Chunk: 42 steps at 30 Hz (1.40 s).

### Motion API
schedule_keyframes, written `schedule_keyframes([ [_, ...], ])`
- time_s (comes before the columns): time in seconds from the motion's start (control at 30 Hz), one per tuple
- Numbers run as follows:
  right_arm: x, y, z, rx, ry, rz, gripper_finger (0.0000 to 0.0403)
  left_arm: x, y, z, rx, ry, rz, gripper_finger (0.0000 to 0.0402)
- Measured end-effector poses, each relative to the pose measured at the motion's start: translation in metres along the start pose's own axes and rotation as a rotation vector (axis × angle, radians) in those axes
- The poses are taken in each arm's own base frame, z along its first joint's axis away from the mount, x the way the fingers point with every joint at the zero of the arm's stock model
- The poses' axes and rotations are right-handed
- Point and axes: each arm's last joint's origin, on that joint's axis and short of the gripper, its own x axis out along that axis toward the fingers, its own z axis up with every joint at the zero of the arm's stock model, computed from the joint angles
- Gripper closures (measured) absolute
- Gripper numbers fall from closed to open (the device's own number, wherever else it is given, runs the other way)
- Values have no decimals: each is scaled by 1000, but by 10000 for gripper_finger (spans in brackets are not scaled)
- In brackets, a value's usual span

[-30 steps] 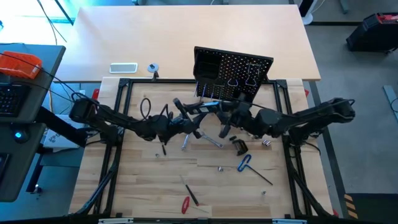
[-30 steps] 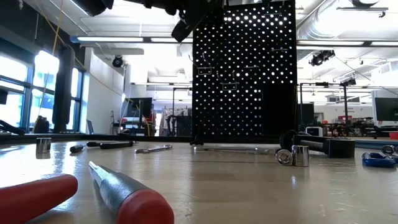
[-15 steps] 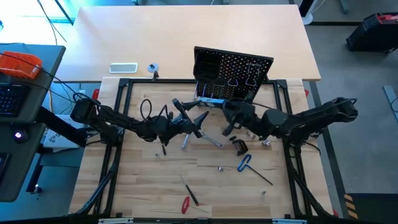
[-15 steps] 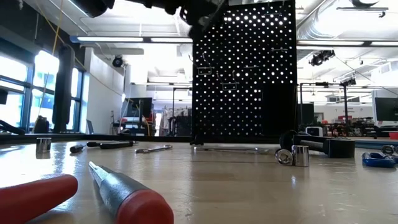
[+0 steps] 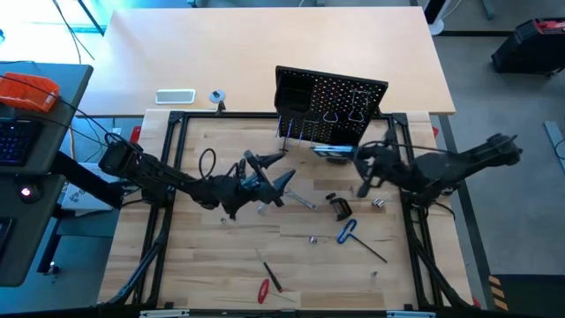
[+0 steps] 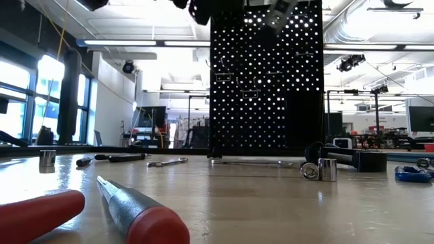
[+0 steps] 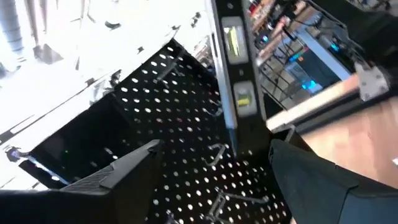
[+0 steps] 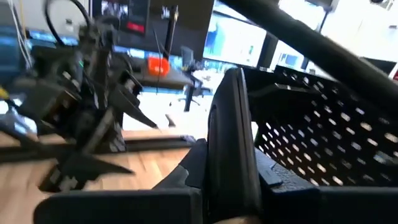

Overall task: Hang tools onto peg board
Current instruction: Hang the black spirit level onto the pegboard

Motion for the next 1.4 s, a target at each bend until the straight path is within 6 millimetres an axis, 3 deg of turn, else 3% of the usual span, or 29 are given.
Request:
schedule_keyframes([
  [0.17, -18, -21, -8, -80, 76, 5, 363, -2, -14, -10, 0, 74, -112, 108],
  [0.37, -19, -31, -24, -201, 193, 40, 363, -2, -27, -27, -44, 165, -258, 108],
  [0.77, 1, -38, -40, -357, 331, 40, 363, -1, -30, -35, -103, 210, -315, 108],
  [1.2, 36, -53, -60, -333, 474, 65, 362, -3, -37, -46, -124, 261, -440, 108],
  [1.4, 47, -56, -69, -330, 533, 64, 341, -6, -40, -51, -105, 315, -472, 108],
])
